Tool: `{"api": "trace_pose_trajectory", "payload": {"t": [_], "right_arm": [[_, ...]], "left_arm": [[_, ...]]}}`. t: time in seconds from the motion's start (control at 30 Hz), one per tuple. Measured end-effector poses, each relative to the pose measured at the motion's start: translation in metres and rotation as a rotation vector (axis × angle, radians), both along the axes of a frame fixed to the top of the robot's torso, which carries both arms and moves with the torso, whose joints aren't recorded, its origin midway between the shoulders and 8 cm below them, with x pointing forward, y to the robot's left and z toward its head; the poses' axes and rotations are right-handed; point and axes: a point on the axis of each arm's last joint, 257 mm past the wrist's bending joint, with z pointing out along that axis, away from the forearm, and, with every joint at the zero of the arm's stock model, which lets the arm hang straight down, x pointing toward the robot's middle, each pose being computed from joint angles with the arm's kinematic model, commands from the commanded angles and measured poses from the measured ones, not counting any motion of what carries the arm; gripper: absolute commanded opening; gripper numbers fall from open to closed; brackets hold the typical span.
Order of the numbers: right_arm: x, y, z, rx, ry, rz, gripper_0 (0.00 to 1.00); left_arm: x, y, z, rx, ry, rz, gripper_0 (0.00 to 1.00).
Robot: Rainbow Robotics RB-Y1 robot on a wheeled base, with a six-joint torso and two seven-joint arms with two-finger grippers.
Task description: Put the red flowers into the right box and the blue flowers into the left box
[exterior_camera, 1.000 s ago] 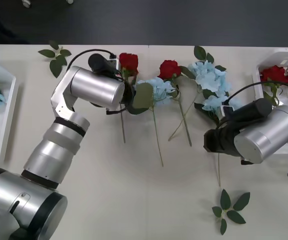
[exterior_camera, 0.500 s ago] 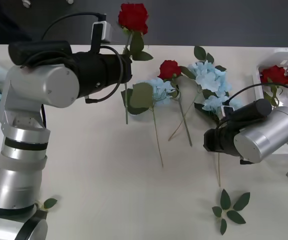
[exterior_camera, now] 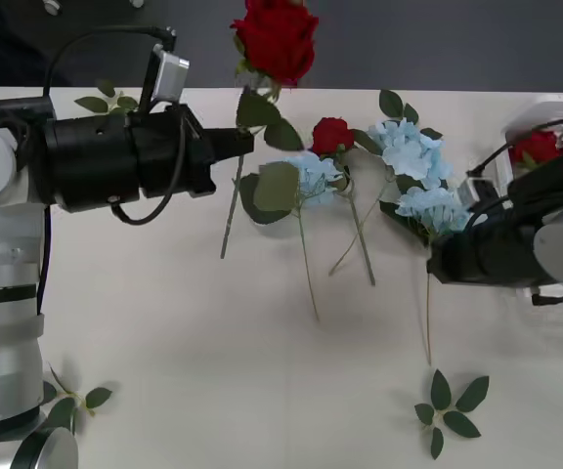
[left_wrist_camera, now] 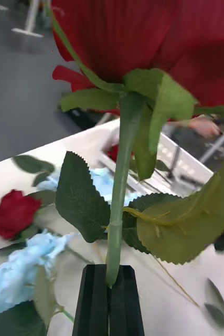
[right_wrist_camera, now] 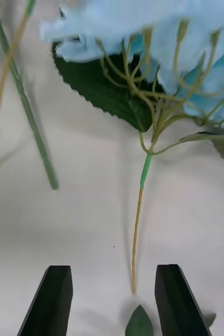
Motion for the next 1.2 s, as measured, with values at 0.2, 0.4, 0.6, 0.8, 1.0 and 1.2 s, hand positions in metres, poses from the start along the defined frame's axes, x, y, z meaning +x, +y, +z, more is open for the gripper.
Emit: {"api": "trace_pose_trajectory", "payload": {"t": [0.2, 0.4, 0.6, 0.8, 1.0, 1.2], "right_arm": [[0.002, -0.014, 0.046, 0.021, -0.107, 0.063, 0.46], [0.015, -0.019, 0.087, 0.007, -0.35, 0.348, 0.46], [0.021, -0.027, 0.114, 0.068, -0.588, 0.381, 0.46], [0.001, -0.006, 0.102, 0.11, -0.729, 0.477, 0.46], [-0.024, 0.029, 0.065, 0.129, -0.744, 0.567, 0.46], [-0.021, 0.092, 0.081, 0.167, -0.9, 0.674, 0.47]], "left_arm": [[-0.042, 0.006, 0.009, -0.017, -0.112, -0.166, 0.0], [-0.079, 0.002, 0.022, -0.086, -0.147, -0.301, 0.0], [-0.101, -0.004, 0.034, -0.119, -0.259, -0.39, 0.0], [-0.113, -0.01, 0.044, -0.19, -0.271, -0.425, 0.0], [-0.119, -0.009, 0.044, -0.195, -0.274, -0.445, 0.0], [-0.122, -0.009, 0.042, -0.188, -0.273, -0.456, 0.0]]}}
